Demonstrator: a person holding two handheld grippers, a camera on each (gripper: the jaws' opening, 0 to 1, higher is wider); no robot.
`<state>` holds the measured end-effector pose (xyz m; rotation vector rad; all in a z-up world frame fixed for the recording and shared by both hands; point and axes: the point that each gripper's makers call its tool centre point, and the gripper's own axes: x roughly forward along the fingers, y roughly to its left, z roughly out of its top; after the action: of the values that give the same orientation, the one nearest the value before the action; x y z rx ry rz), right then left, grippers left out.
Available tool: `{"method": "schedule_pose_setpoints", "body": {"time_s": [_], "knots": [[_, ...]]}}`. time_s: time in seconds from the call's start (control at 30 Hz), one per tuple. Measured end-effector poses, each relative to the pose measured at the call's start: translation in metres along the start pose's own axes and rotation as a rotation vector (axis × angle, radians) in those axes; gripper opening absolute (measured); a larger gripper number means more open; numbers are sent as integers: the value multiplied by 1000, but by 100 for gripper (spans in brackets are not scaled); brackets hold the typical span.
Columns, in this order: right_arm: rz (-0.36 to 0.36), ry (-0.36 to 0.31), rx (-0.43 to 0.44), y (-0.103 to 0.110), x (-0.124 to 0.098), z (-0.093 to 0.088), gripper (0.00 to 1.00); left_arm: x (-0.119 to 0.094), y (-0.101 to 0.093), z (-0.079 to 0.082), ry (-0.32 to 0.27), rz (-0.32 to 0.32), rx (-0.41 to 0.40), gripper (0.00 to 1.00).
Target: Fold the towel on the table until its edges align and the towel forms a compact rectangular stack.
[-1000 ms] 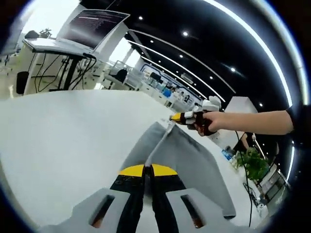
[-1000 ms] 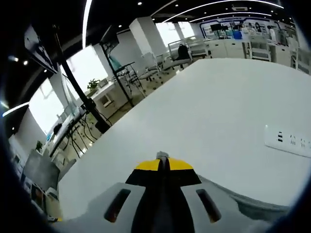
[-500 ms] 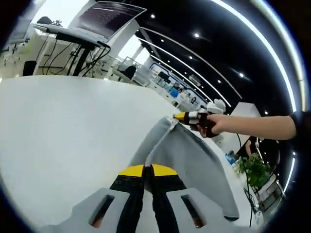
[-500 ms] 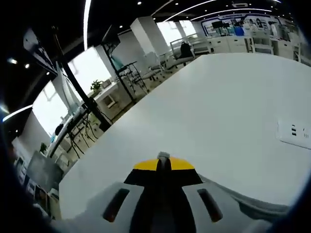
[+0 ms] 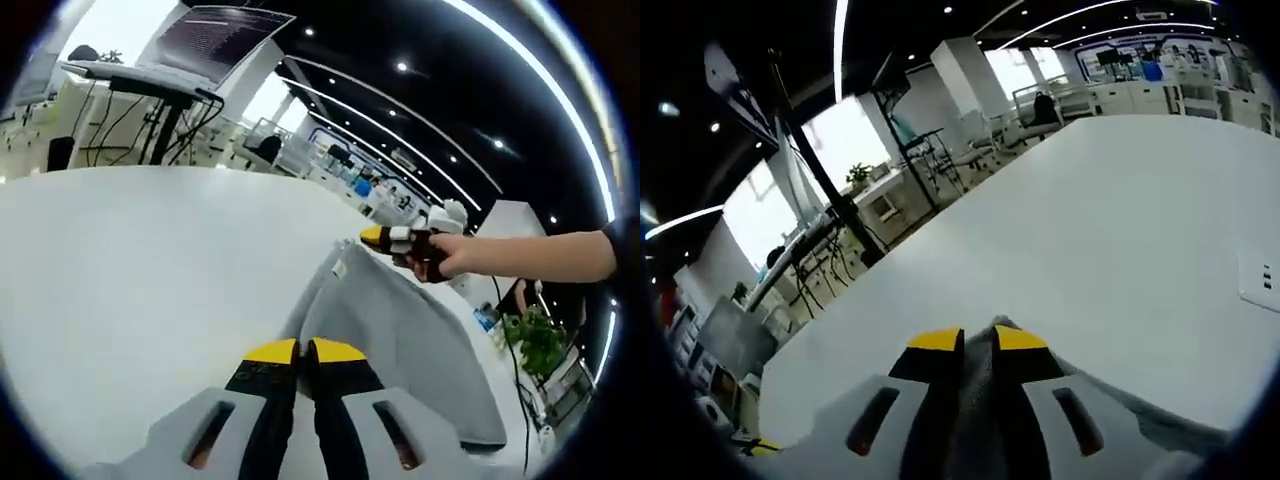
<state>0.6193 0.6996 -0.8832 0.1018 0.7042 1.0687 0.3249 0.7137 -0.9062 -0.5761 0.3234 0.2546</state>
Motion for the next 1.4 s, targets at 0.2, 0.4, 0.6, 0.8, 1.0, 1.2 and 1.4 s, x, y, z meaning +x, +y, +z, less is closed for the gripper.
{"method": "schedule_pose_setpoints", "body": {"time_s": [0.2,0.4,0.6,0.8,1.0,1.2,1.4], "knots": [[-43,77,-75,-15,3,-17,12,3,1,-1,8,69,84,4],[-37,77,-259,-23,13,-12,8,2,1,1,101,174,442,7],[25,79,-492,-19,29,-9,7,8,4,-2,112,164,499,7],[20,72,-371,-23,27,-13,7,8,6,-2,103,154,479,5],[25,83,-403,-22,27,-14,7,10,3,-2,110,161,497,4],[56,81,-240,-14,26,-15,17,11,0,-2,144,157,544,4],[27,102,-294,-20,5,-15,35,6,-1,2,123,105,477,13]]}}
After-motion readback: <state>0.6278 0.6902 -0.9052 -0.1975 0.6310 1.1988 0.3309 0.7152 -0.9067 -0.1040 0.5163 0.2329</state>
